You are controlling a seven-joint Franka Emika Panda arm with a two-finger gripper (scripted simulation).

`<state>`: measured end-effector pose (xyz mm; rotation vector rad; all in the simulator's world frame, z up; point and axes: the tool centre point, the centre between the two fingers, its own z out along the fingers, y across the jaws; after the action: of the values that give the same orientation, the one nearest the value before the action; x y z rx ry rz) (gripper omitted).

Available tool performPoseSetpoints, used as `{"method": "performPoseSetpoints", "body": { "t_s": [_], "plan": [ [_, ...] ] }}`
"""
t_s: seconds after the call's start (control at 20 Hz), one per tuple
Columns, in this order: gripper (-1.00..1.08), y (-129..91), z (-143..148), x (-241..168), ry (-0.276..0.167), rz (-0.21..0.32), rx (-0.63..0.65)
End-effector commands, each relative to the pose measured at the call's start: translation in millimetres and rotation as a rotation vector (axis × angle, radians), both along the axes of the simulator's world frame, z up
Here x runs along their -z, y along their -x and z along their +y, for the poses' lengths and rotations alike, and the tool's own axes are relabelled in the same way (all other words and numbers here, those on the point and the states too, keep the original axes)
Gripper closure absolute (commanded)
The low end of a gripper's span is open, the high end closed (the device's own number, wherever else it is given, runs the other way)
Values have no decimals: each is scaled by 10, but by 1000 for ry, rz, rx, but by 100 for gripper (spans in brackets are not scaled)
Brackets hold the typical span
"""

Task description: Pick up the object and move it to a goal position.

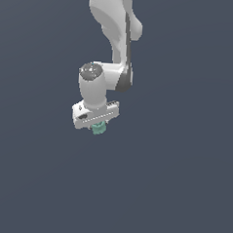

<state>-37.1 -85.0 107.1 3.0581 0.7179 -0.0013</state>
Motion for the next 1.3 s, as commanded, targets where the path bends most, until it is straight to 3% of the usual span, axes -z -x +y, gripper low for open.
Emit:
{"method": "performPoseSetpoints", "body": {
  "t_s": [0.0, 1.25],
  "plan": [
    [108, 57, -64, -221, 0, -1, 0],
    [108, 734, -848, -2948, -3, -2, -1]
  ]
}}
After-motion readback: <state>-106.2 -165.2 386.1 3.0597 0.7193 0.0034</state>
